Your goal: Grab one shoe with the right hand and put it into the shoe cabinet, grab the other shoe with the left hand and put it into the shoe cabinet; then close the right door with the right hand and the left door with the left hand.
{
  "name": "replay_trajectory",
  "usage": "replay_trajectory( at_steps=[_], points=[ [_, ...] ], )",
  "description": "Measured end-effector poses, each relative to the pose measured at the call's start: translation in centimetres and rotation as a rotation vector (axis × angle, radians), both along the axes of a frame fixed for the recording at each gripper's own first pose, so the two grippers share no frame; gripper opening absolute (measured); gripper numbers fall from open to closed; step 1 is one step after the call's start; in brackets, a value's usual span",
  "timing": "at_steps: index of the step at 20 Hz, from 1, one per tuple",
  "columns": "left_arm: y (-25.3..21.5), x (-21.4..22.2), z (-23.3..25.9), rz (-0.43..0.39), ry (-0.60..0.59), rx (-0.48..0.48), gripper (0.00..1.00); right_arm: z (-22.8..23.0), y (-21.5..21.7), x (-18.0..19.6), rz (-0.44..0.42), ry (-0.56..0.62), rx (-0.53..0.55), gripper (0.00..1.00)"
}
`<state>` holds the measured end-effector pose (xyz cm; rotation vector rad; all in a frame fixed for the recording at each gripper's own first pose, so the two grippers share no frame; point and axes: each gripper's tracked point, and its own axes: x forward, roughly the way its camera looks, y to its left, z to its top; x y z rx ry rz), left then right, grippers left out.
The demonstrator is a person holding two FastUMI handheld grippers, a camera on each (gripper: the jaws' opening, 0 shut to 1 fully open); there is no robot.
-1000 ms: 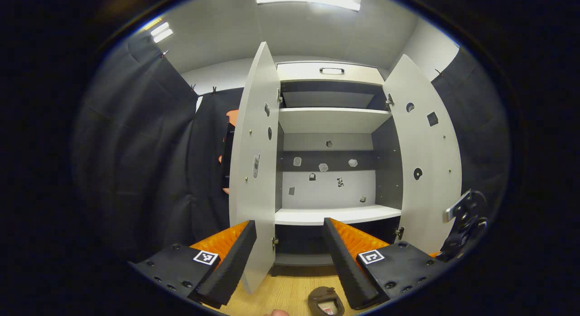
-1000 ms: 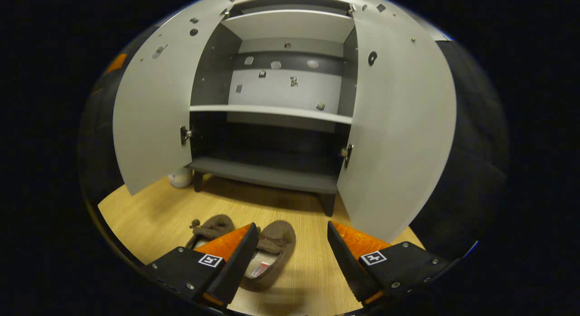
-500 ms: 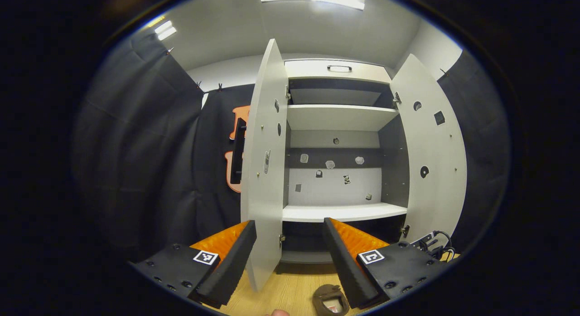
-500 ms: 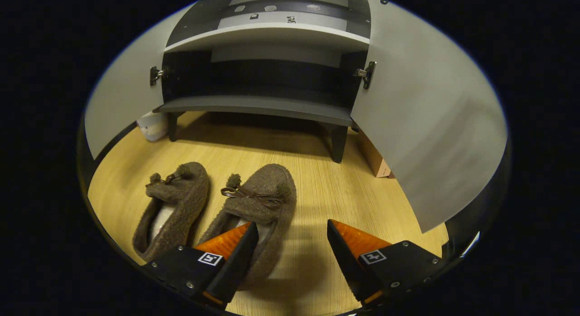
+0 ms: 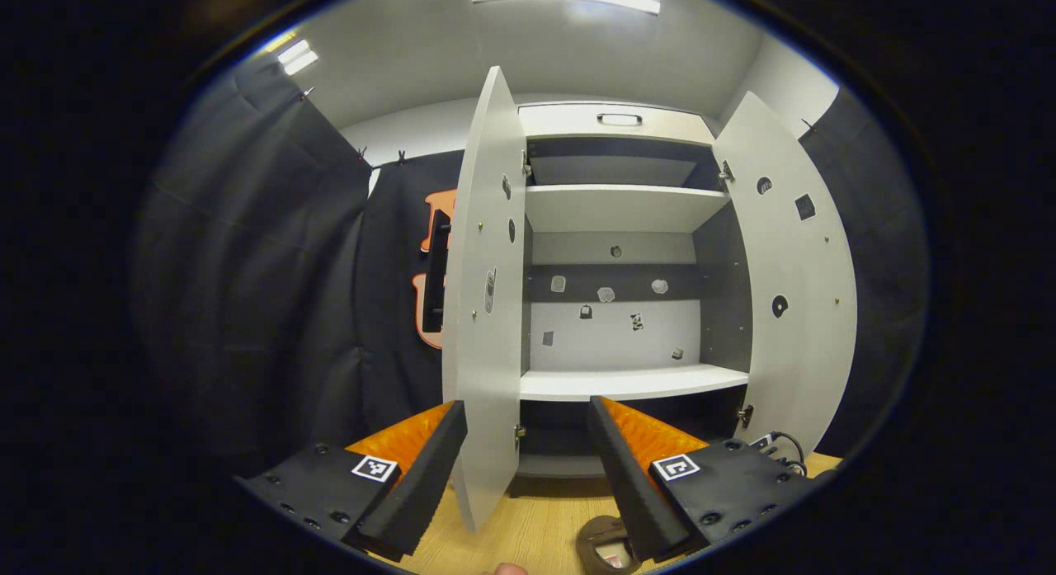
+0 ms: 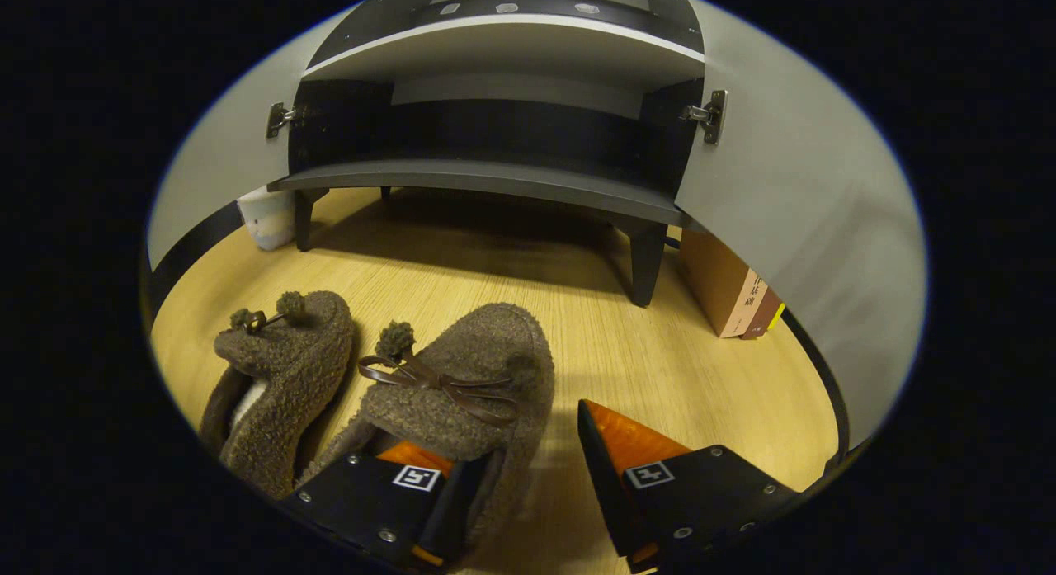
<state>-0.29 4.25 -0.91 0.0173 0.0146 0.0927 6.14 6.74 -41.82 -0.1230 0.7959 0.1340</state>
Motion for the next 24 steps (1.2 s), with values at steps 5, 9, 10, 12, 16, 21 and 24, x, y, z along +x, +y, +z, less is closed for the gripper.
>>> replay_trajectory(
  at_steps=[5, 9, 10, 12, 16, 21, 24],
  points=[
    [-0.2, 0.4, -0.1, -0.002, 0.001, -0.005, 0.96, 0.2, -0.2, 0.1, 0.006, -0.013, 0.023, 0.13],
    [-0.5, 0.4, -0.7, -0.009, 0.007, -0.015, 0.96, 3.8, -0.4, -0.1, 0.004, -0.103, 0.010, 0.05],
    [-0.5, 0.5, -0.8, -0.011, 0.008, -0.016, 0.96, 5.8, -0.5, 0.0, 0.007, -0.137, 0.016, 0.05],
    [-0.7, 0.6, -1.3, -0.014, 0.019, -0.017, 0.99, 9.8, -0.2, -0.2, 0.016, -0.203, 0.028, 0.04],
    [-0.9, 0.9, -1.8, -0.022, 0.022, -0.033, 0.94, 21.7, 0.3, 0.5, -0.010, -0.341, 0.081, 0.05],
    [-1.2, 0.6, -2.3, -0.034, 0.026, -0.035, 0.96, 35.7, 1.6, 5.1, -0.044, -0.525, 0.142, 0.04],
    [-1.3, 0.2, -2.4, -0.033, 0.024, -0.036, 0.96, 39.8, 2.9, 10.6, -0.044, -0.532, 0.186, 0.04]
  ],
)
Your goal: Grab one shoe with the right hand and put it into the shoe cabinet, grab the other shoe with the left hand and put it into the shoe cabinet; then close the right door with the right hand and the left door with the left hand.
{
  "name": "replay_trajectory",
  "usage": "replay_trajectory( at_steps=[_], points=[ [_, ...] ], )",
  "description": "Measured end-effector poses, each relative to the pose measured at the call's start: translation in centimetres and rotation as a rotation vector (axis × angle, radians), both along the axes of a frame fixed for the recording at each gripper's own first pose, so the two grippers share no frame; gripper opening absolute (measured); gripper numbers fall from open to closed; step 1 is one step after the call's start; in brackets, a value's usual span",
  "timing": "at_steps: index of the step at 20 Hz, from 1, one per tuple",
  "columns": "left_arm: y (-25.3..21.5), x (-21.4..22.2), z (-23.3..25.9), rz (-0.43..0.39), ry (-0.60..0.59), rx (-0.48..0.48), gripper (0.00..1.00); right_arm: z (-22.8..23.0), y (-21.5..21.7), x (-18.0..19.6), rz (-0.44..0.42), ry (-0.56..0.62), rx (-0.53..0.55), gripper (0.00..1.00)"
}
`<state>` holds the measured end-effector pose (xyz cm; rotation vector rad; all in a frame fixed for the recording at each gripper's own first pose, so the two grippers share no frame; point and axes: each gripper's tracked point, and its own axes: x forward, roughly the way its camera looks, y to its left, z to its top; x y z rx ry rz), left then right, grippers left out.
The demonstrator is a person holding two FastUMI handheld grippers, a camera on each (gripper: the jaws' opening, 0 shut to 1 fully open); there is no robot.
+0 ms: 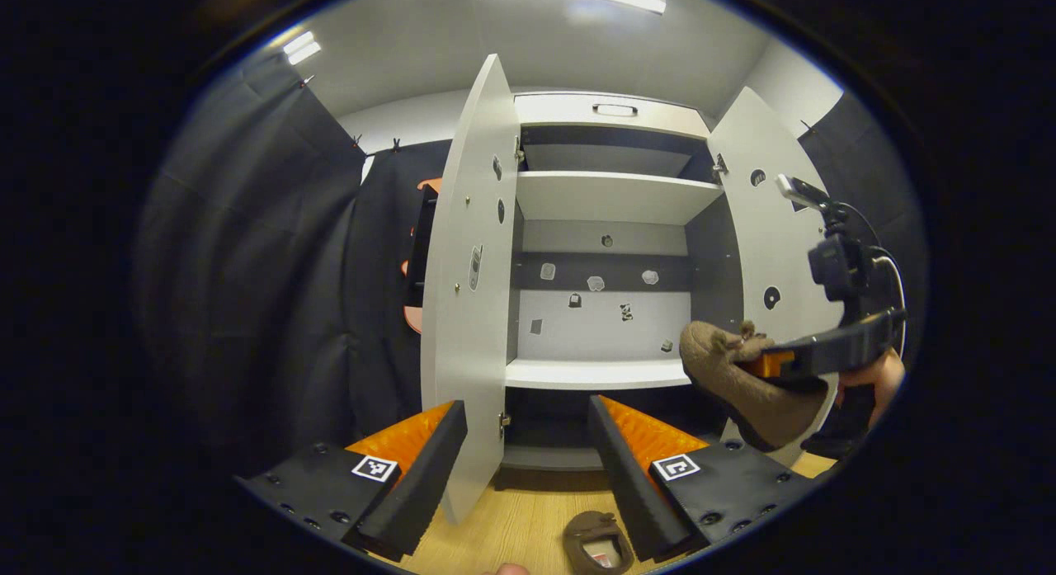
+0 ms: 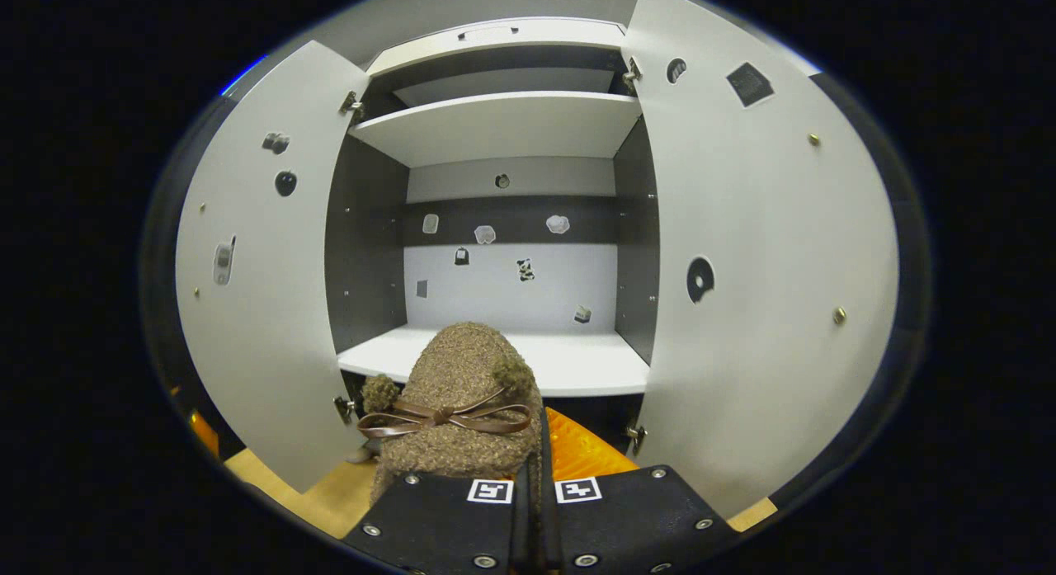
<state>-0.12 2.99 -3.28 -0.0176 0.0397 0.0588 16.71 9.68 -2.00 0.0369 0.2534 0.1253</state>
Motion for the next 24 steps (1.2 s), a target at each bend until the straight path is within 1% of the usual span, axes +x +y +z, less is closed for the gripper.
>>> replay_trajectory(
  at_steps=[2, 5, 8, 11, 13, 15, 18, 21, 23, 24],
  points=[
    [0.1, -0.3, 0.1, 0.006, -0.004, 0.009, 0.96, 1.8, 0.3, 4.5, -0.001, -0.009, 0.002, 0.04],
    [0.2, -0.3, 0.0, 0.001, -0.005, 0.010, 0.96, 1.1, 0.3, 11.9, -0.028, 0.046, -0.051, 0.05],
    [0.7, -0.1, -0.3, 0.005, 0.008, 0.011, 0.96, -1.4, 0.0, 18.3, -0.076, 0.127, -0.085, 0.05],
    [1.4, 0.0, -0.5, 0.021, 0.017, 0.013, 0.96, -5.8, -0.5, 22.6, -0.116, 0.268, -0.108, 0.04],
    [1.9, 0.1, -1.0, 0.030, 0.028, 0.011, 0.96, -7.6, -0.8, 24.3, -0.130, 0.300, -0.107, 0.04],
    [2.2, 0.4, -1.6, 0.035, 0.047, 0.010, 0.96, -9.1, -0.9, 24.6, -0.128, 0.344, -0.107, 0.06],
    [2.8, 0.8, -1.8, 0.045, 0.055, 0.021, 0.96, -10.0, -1.0, 24.9, -0.133, 0.391, -0.083, 0.13],
    [2.8, 0.8, -1.9, 0.045, 0.054, 0.012, 0.96, -9.7, -1.2, 24.4, -0.117, 0.395, -0.104, 0.19],
    [2.6, 0.9, -2.0, 0.042, 0.055, 0.006, 0.96, -9.1, -1.6, 23.8, -0.109, 0.393, -0.117, 0.31],
    [2.6, 0.8, -2.2, 0.040, 0.056, 0.003, 0.96, -8.9, -1.6, 23.3, -0.096, 0.399, -0.116, 0.40]
  ],
)
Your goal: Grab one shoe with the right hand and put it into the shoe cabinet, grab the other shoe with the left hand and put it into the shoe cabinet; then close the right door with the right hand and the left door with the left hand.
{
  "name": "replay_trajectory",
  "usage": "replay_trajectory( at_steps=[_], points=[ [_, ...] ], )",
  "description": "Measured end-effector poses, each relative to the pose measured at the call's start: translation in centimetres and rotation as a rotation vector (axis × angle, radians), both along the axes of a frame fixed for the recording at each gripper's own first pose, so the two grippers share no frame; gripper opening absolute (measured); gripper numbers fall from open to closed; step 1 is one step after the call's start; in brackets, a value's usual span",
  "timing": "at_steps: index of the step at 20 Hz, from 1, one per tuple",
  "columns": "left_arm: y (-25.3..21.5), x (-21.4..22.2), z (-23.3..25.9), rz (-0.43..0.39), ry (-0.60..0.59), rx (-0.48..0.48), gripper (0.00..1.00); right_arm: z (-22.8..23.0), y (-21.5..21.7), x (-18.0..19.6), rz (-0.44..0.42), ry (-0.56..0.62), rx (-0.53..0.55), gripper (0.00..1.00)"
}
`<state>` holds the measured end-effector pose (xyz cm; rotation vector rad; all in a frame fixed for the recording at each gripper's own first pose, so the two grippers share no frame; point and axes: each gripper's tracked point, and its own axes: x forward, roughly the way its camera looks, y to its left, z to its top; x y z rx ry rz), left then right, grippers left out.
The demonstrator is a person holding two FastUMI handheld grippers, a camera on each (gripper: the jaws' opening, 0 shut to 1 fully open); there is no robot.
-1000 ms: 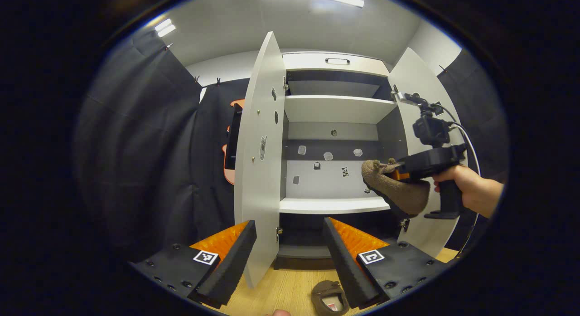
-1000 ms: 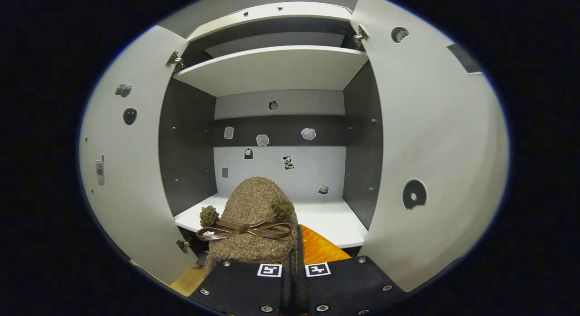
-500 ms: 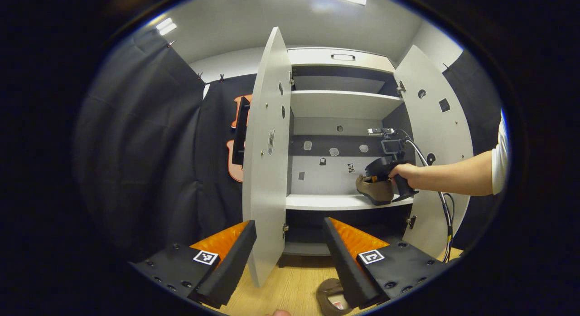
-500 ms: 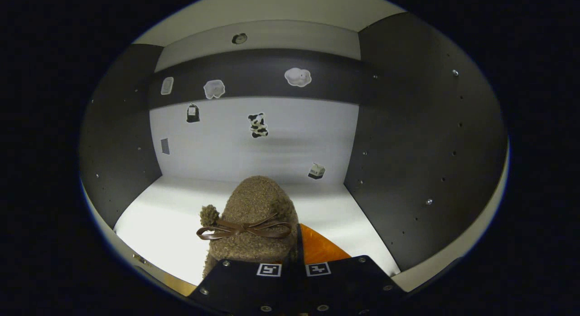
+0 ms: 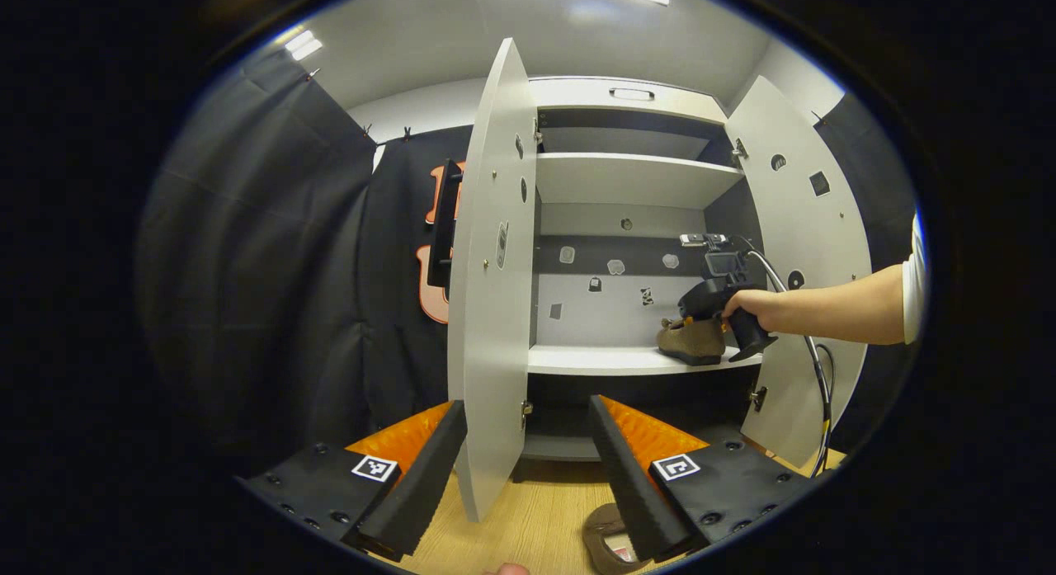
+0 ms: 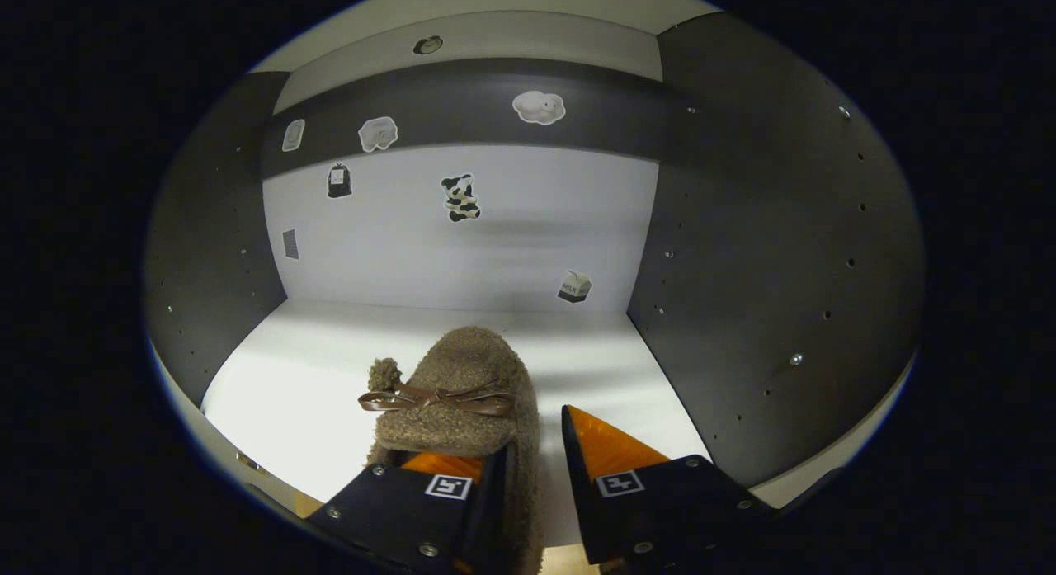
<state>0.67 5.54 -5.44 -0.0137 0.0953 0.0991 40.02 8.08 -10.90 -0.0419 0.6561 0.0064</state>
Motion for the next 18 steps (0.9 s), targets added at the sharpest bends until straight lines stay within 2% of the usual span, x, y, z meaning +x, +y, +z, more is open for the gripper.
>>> replay_trajectory(
  at_steps=[1, 2, 3, 4, 6, 11, 12, 18],
  points=[
    [-0.1, 0.0, -0.1, -0.002, 0.001, -0.003, 0.99, 0.4, 0.1, -0.6, 0.020, 0.002, 0.010, 0.41],
    [-0.2, -0.1, 0.0, -0.005, 0.000, -0.005, 0.96, 1.1, 0.2, -1.0, 0.034, -0.008, 0.016, 0.58],
    [-0.3, -0.2, -0.1, -0.008, 0.000, -0.008, 0.96, 1.9, -0.1, -1.2, 0.035, -0.026, 0.014, 0.58],
    [-0.5, -0.2, -0.2, -0.011, 0.003, -0.010, 0.96, 2.6, -0.1, -1.6, 0.042, -0.035, 0.028, 0.74],
    [-0.7, -0.3, -0.1, -0.018, 0.001, -0.016, 0.96, 3.6, 0.4, -3.1, 0.060, -0.038, 0.058, 0.83],
    [-1.1, -0.8, 0.2, -0.034, -0.005, -0.021, 0.99, 8.5, 1.7, -6.3, 0.111, -0.165, 0.105, 0.88],
    [-1.2, -0.9, 0.2, -0.036, -0.004, -0.023, 0.96, 9.7, 2.2, -7.2, 0.123, -0.197, 0.122, 0.89],
    [-1.4, -1.6, 0.2, -0.042, 0.008, -0.034, 0.96, 15.5, 2.9, -14.3, 0.178, -0.375, 0.135, 0.92]
  ],
)
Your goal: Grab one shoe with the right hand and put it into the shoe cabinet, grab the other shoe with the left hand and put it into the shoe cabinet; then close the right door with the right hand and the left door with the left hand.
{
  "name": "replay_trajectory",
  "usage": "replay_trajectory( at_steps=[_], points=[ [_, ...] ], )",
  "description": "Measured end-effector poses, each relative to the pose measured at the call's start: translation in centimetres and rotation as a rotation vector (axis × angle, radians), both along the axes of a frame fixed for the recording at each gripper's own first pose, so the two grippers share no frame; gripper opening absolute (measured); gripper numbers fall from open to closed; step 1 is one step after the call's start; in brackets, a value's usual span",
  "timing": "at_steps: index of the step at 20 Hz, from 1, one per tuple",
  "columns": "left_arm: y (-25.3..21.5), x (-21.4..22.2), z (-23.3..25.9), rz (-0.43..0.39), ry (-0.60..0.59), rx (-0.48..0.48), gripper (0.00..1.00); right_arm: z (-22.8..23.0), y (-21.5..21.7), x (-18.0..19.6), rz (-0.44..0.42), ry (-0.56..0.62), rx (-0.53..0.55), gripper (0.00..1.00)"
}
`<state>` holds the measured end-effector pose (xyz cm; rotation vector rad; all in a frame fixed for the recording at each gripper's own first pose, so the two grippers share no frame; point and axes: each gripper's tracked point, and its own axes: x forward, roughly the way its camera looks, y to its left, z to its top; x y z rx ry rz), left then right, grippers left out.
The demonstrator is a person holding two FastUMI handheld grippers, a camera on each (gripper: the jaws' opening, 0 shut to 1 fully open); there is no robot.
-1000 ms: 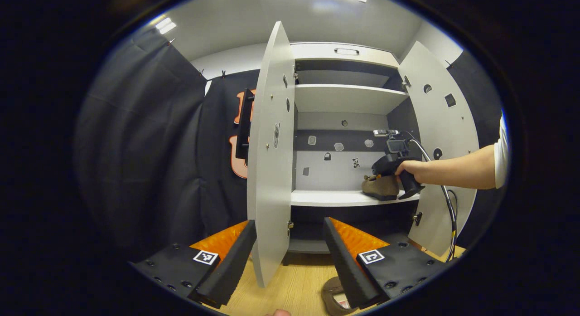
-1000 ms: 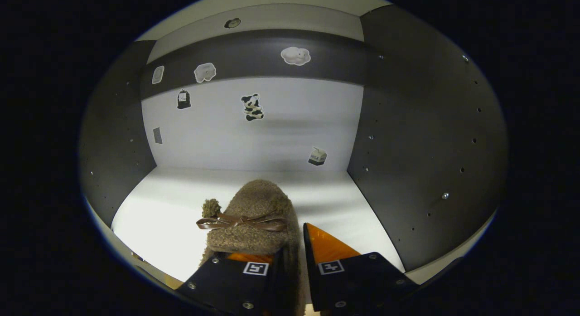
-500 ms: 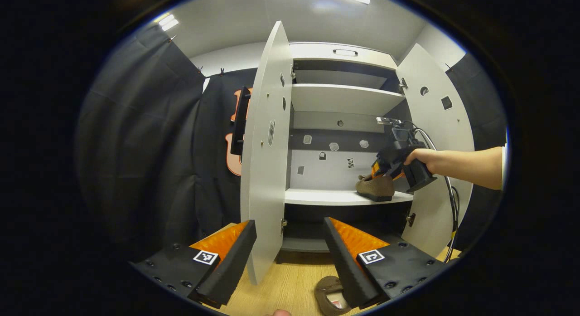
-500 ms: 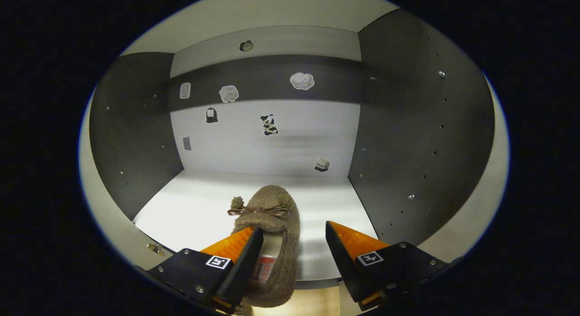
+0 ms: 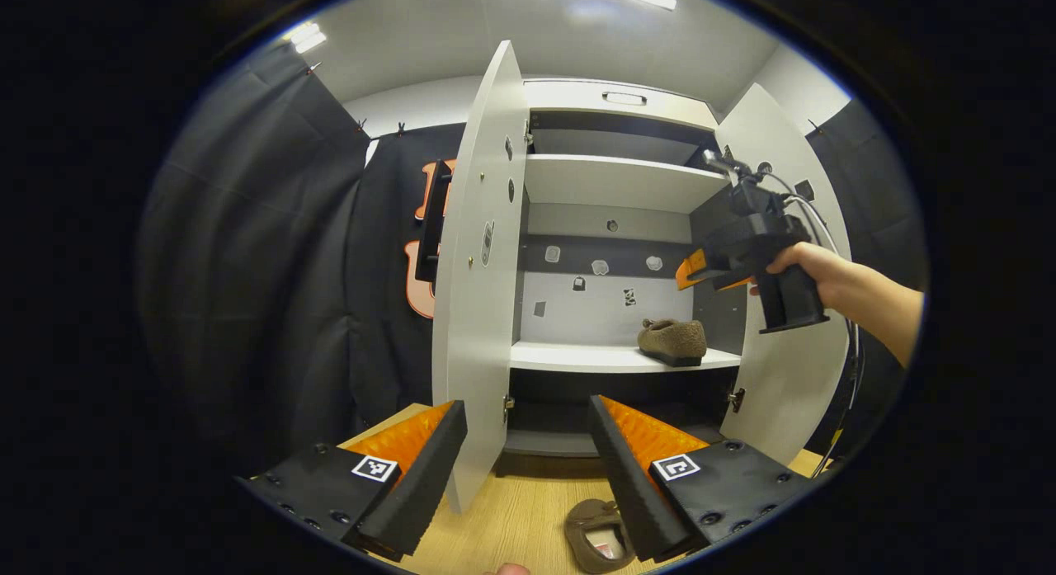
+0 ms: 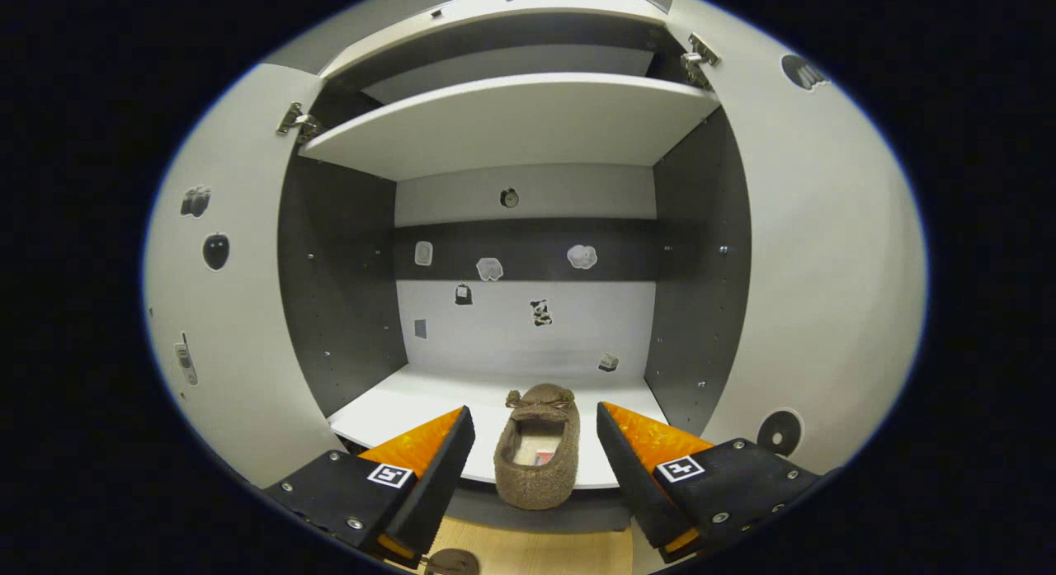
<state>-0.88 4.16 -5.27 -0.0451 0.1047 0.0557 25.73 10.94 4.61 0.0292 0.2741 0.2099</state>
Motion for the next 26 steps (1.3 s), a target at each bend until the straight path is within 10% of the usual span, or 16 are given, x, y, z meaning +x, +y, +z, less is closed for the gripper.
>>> replay_trajectory(
  at_steps=[11, 17, 26],
  points=[
    [-1.4, -0.8, -4.7, -0.046, 0.118, -0.032, 0.97, -1.1, -2.7, -14.6, -0.023, -0.186, 0.014, 0.92],
    [-7.1, -2.2, -14.9, -0.219, 0.395, -0.144, 0.97, -4.6, -4.6, -21.5, -0.041, -0.223, 0.026, 0.92],
    [-7.4, -2.2, -29.0, -0.214, 0.707, -0.125, 0.98, -8.0, -7.3, -26.2, -0.073, -0.168, -0.010, 0.92]
  ],
)
